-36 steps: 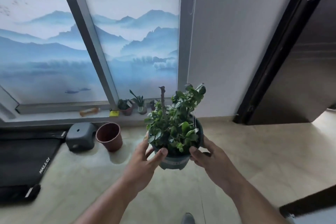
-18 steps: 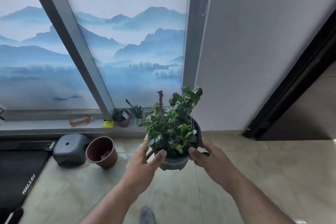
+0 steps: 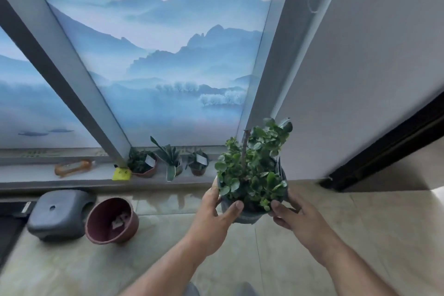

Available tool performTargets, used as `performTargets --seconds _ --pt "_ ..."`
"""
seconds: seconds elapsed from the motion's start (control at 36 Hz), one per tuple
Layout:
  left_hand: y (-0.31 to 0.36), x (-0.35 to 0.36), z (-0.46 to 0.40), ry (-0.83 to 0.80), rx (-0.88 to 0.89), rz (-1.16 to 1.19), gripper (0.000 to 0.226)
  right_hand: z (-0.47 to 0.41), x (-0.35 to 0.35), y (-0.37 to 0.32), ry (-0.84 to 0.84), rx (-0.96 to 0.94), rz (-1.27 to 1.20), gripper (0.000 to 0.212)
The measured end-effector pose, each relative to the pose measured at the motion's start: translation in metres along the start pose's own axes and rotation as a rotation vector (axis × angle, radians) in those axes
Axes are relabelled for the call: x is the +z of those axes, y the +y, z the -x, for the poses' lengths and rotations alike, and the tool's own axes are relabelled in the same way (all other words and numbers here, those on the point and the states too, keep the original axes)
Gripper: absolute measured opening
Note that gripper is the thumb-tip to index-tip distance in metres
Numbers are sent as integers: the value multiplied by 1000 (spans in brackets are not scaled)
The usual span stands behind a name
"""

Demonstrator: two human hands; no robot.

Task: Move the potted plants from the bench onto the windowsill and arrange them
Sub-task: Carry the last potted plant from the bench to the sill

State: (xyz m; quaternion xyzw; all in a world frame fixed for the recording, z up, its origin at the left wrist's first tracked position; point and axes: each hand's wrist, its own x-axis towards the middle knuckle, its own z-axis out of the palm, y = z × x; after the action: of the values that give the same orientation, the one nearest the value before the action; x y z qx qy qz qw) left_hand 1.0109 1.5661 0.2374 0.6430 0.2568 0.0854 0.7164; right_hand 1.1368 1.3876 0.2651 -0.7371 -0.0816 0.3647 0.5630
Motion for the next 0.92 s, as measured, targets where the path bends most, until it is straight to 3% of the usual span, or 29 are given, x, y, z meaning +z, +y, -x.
performTargets --seconds 0.36,0.44,0.56,0.67,0.78,0.92 --pt "-46 1 -157 67 -230 -24 69 -183 -23 32 -73 146 -56 61" --pt "-72 -3 -188 74 -279 11 64 -226 -23 52 -94 162 -28 53" --pt "-130 -15 -242 98 -344 40 74 -293 -12 86 -141 153 20 55" --pt "-194 -29 -293 135 -382 38 66 -358 4 132 -162 154 30 56" --pt "-263 -43 -341 115 -395 2 93 -416 18 177 -139 166 6 68" --pt "-343 -57 -393 96 -353 -54 78 -480 31 240 -147 192 15 64"
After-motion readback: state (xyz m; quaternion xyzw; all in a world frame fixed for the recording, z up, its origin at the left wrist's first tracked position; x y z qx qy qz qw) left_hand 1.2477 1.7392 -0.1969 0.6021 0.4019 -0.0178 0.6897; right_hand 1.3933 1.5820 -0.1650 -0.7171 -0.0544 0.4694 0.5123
